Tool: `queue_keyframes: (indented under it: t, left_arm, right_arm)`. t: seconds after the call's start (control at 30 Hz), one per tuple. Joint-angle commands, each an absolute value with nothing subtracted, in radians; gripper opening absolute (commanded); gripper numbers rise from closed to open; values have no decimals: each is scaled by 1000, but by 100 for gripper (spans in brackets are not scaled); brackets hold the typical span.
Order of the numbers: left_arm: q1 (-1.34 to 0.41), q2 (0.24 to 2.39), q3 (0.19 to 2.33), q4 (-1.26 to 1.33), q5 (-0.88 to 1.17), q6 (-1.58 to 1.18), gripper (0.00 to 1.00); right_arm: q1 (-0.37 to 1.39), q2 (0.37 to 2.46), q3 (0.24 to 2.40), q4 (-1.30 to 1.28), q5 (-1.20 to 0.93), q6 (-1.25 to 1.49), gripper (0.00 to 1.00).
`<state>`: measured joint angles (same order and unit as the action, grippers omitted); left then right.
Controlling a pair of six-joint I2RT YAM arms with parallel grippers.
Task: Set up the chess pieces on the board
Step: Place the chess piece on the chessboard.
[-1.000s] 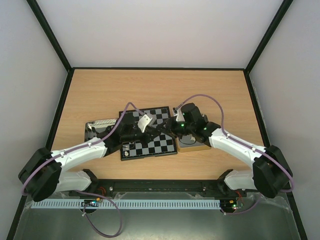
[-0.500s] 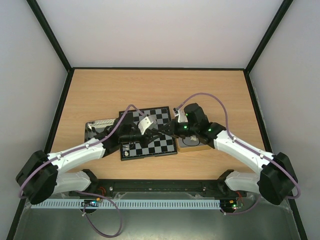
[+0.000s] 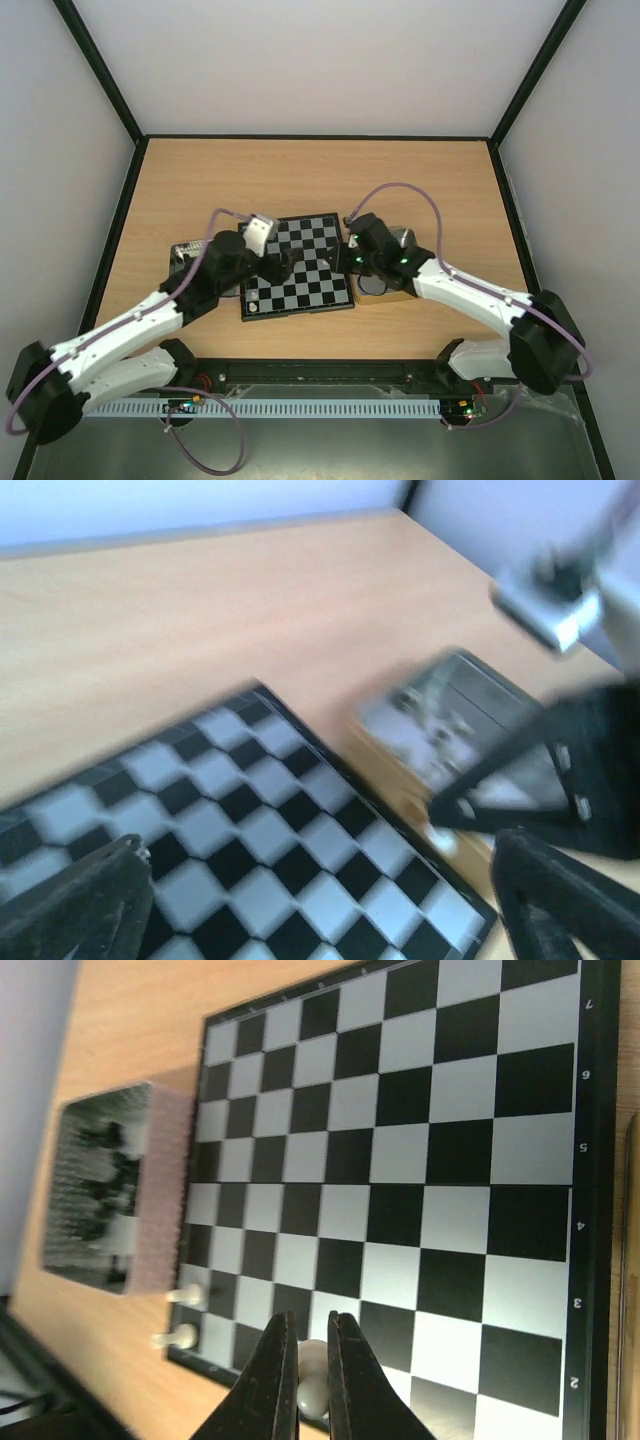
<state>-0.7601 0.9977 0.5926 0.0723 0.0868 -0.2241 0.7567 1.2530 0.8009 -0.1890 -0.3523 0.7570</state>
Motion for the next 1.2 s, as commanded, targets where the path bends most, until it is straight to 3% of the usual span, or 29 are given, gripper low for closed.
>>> queue_keyframes:
  t: [0.0,0.23,0.43,0.63,1.17]
  left_arm:
    - [-710,842,680,-91,-299,-387,98]
    - [-644,667,749,-172,-405,-402,100]
    - [-625,652,822,-265,-391,-394,100]
    - [-623,649,849,-307,-385,-391,100]
    - [-622,648,858,-329,-438,-407,100]
  right_arm:
    - [867,1361,858,-203,-78,680,2]
    - [1102,1591,1015,-181,114,605,2]
    - [1248,1791,1198,-246,273,530,2]
    - [1283,1921,1286,-282,301,507,2]
    - [1289,2036,1340,-294,304,508,2]
